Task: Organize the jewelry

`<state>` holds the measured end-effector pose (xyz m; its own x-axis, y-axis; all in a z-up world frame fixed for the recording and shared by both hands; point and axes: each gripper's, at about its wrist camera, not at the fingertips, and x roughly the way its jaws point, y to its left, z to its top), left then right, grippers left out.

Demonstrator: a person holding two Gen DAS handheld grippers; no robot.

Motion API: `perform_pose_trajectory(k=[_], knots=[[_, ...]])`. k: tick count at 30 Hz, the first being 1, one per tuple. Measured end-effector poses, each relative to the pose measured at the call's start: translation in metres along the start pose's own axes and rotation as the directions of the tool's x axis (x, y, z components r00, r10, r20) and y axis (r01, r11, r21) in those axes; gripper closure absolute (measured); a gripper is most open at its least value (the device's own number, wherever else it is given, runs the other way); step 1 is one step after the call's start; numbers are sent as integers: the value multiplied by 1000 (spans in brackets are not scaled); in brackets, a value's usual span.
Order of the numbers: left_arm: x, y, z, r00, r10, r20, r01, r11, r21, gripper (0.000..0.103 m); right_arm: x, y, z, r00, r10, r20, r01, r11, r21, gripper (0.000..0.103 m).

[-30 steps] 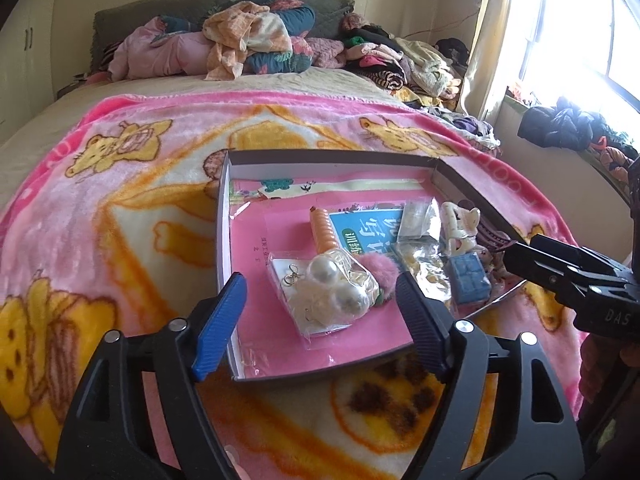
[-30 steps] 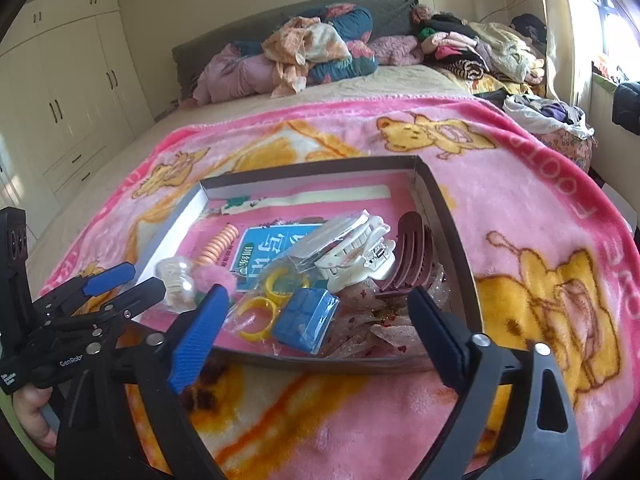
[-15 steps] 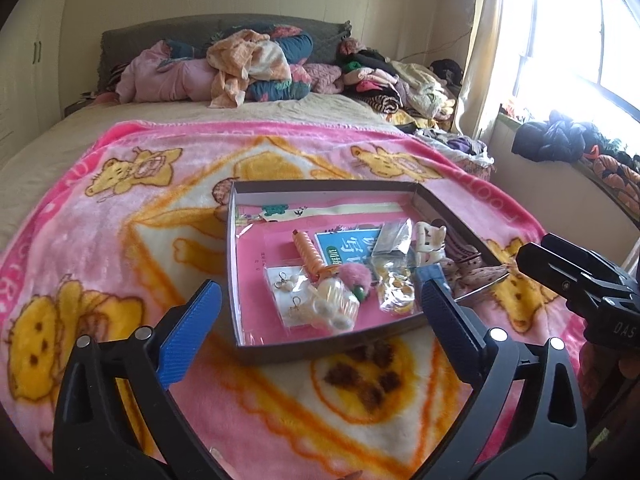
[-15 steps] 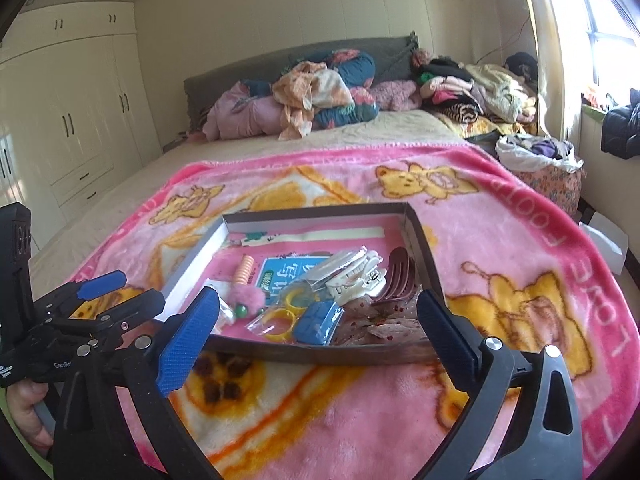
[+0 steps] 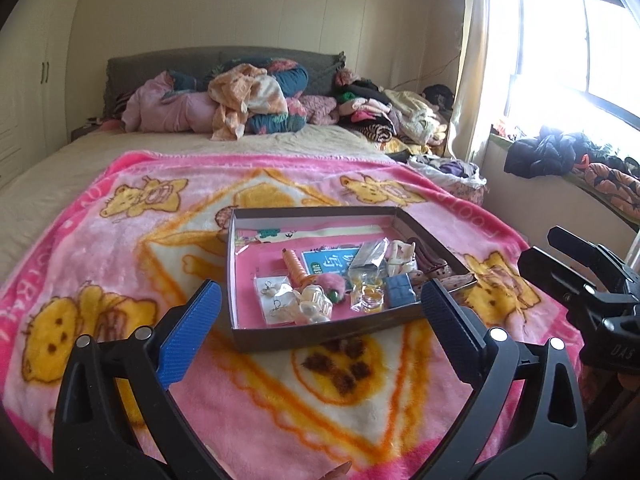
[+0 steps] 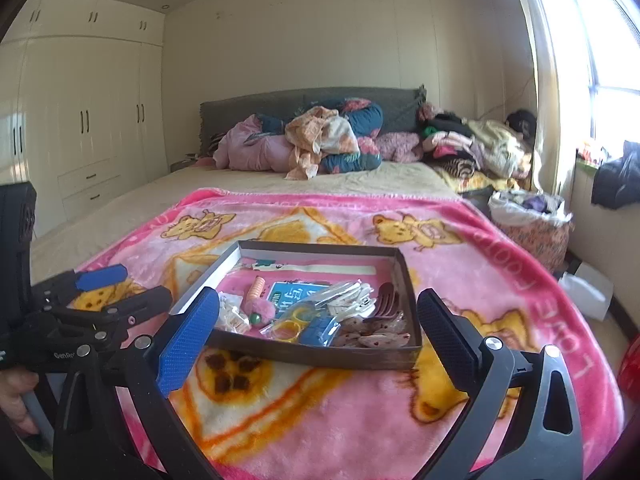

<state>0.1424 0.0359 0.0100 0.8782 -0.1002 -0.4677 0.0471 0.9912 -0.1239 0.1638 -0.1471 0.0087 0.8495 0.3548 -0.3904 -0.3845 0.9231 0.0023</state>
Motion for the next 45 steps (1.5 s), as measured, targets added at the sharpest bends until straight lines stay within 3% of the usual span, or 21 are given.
perform_pose_trajectory(k=[10, 27, 39, 45], knots=[[-14, -3, -11, 998, 45, 34, -45, 999, 1, 11, -16, 1, -15, 1000, -12, -5, 12, 1000, -7, 6], [-29, -11, -37, 995, 81, 54, -81, 997, -7, 11, -50, -2, -28, 998, -20, 60, 17, 999, 48, 6], [-38, -11, -40, 995, 80, 53, -79, 997, -22, 11, -41, 1, -33, 999, -41, -29, 43, 998, 50, 6], [-37, -11, -40, 996, 77, 53, -76, 997, -23, 11, -41, -1, -34, 999, -37, -32, 39, 997, 60, 6]])
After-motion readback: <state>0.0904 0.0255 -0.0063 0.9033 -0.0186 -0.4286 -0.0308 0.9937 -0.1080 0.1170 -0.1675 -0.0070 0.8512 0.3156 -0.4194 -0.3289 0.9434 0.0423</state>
